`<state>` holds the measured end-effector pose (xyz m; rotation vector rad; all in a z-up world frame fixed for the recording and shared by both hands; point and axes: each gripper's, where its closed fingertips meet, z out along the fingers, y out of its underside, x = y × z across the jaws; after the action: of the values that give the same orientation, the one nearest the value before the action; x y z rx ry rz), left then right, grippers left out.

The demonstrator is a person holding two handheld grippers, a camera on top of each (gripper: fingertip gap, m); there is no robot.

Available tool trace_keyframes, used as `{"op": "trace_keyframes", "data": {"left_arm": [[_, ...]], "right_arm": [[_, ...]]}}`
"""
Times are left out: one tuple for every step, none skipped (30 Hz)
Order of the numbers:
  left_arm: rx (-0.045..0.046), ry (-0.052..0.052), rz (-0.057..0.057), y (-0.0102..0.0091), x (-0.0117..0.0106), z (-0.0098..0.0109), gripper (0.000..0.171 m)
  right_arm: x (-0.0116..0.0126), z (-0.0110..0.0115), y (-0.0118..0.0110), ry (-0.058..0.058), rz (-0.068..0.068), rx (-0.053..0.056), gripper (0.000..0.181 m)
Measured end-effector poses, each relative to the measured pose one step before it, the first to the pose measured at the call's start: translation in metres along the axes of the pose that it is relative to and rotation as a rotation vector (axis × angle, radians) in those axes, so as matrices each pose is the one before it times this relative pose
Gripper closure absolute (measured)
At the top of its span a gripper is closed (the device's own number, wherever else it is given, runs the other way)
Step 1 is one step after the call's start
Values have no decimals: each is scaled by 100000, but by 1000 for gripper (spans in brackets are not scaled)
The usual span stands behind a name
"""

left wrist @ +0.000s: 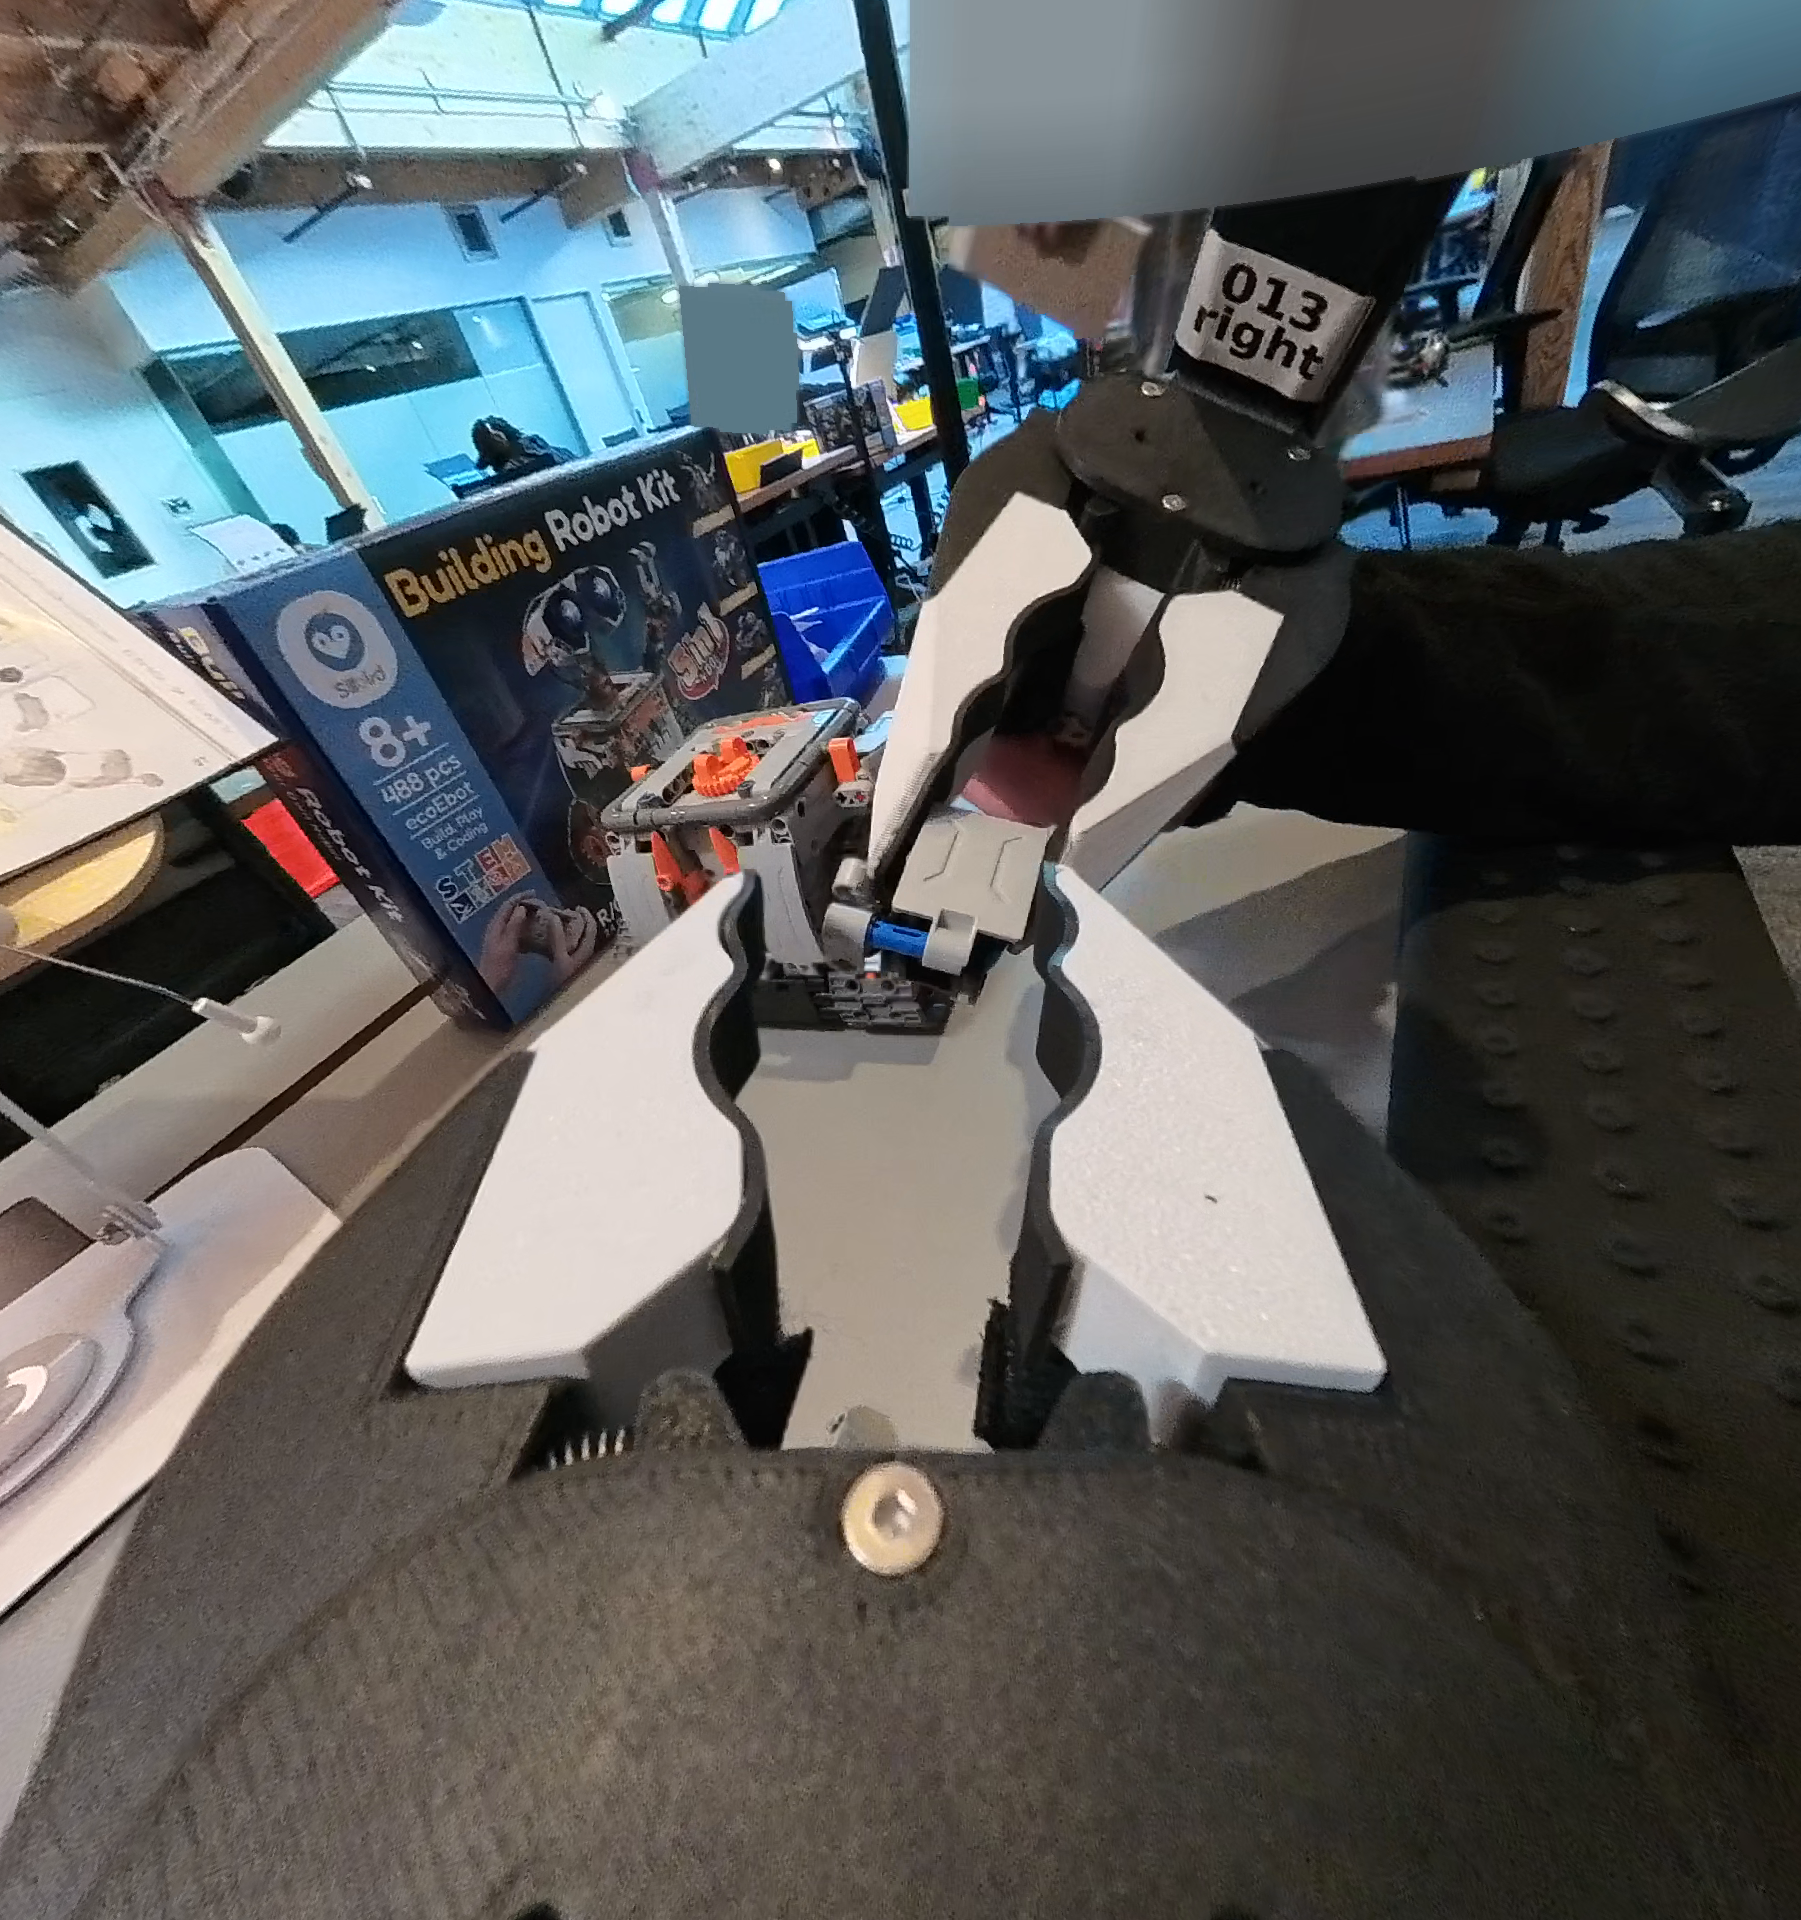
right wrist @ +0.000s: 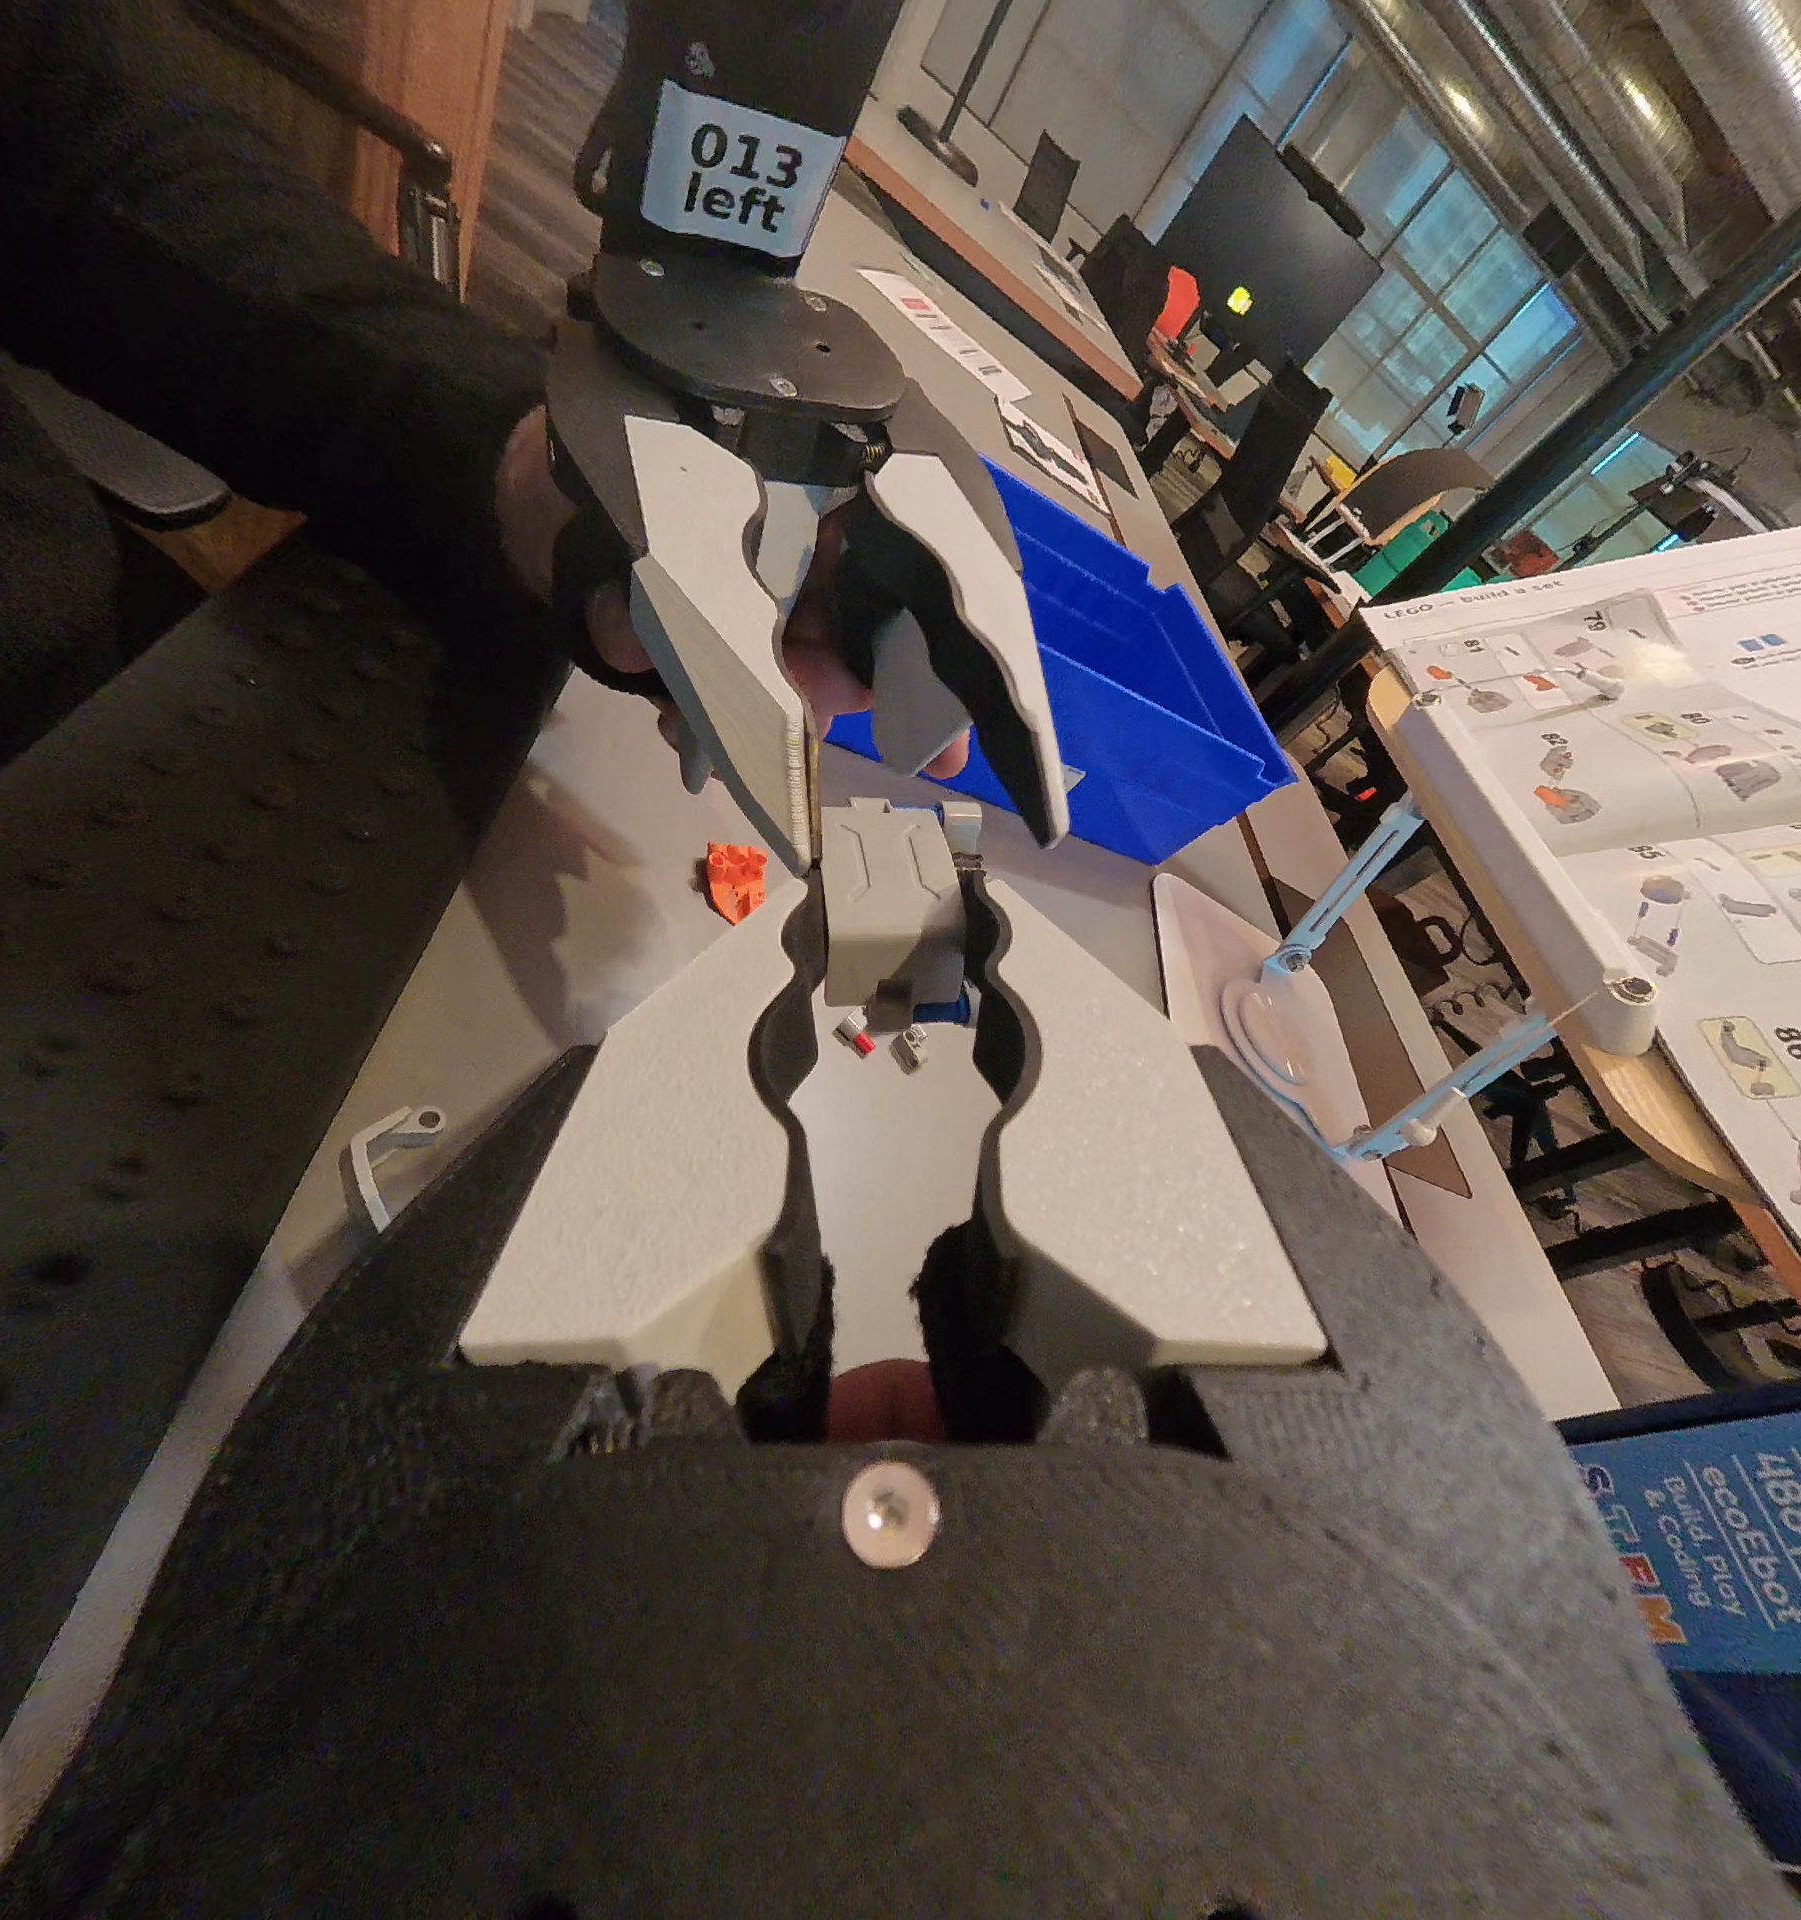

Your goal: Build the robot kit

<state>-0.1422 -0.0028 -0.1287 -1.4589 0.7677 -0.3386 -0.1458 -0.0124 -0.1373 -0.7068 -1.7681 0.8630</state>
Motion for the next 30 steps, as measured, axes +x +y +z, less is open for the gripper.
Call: {"op": "trace_keyframes", "data": {"left_arm": [[-10, 693, -632, 50, 105, 27, 125], [251, 1410, -919, 16, 217, 23, 131], [-11, 723, -1159, 39, 100, 41, 133], [-470, 649, -1034, 87, 5, 37, 133], [-656, 785, -1229, 127, 5, 32, 133], [-518, 429, -1103, 141, -26, 37, 133], [208, 180, -580, 54, 10, 9, 133], [820, 103, 142, -65, 48, -17, 134], [689, 235, 646, -92, 51, -31, 134], [-172, 75, 238, -18, 0, -16, 135], [-220, -25, 267, 9, -26, 11, 135], [112, 69, 565, -6, 23, 1, 136], [-12, 198, -1, 21, 32, 1, 136], [57, 356, -116, -11, 28, -10, 136], [239, 290, 66, -46, 11, -20, 136], [426, -115, 444, -77, 6, -28, 136], [-93, -169, 122, -24, -11, 19, 136], [-134, 122, 78, -8, 28, 24, 136], [94, -24, 610, -29, 30, -2, 136], [-41, -321, 505, -11, -11, 10, 136], [-269, 123, -163, 31, 6, 2, 136], [-120, 118, -44, 31, 1, 0, 136], [-12, -308, 502, 6, -12, 6, 136], [-19, -203, 279, -2, 9, 12, 136], [-95, 137, -127, 28, 3, 9, 137], [-38, 0, -140, 34, -27, 0, 136], [48, -103, 153, 21, -12, -1, 136], [9, -101, 314, 18, 12, 2, 136], [29, -45, 321, -14, 12, 1, 136], [64, -99, 239, -18, 10, -11, 136]], "right_arm": [[74, 2, -2, 433, 27, 97, 157], [61, -4, 9, 421, -243, -248, 157], [1, -30, 32, 33, -444, -282, 157], [-16, 19, 61, 117, -159, -389, 157], [-14, 28, 107, 75, -215, -570, 157], [-16, 22, 103, 20, -238, -494, 157], [-20, 11, 4, -215, 452, 174, 157], [-23, -23, -72, -267, 582, 664, 157], [-12, 3, -57, -161, 485, 404, 158], [36, 20, 19, 247, 130, -256, 157], [26, 2, 21, 120, 258, -137, 157], [-29, -6, 2, -246, 227, 5, 158], [-23, -13, 4, -106, -43, 42, 158], [-21, -5, -21, -66, 196, 96, 158], [2, 4, -77, -5, 320, 362, 158], [18, -15, -49, -83, 243, 183, 157], [16, -18, 19, 72, -132, -127, 157], [-35, -41, -13, -291, 218, 117, 158], [4, -7, -16, -32, 140, 139, 158], [3, 2, 25, 58, -63, -168, 158], [-11, 7, 23, -115, 128, -138, 158], [-7, 10, 27, -56, 117, -3, 158], [0, 2, 29, -96, 128, -37, 158], [-6, -6, 2, -143, 207, 49, 158], [10, 11, 42, 63, 155, -112, 158], [8, 30, 34, 131, 69, -84, 157], [-11, 6, 22, -143, 186, 18, 157], [-12, -2, 9, -257, 345, 172, 157], [-14, -4, -4, -216, 523, 307, 158], [-17, 2, -27, 17, 115, 262, 158]]}}
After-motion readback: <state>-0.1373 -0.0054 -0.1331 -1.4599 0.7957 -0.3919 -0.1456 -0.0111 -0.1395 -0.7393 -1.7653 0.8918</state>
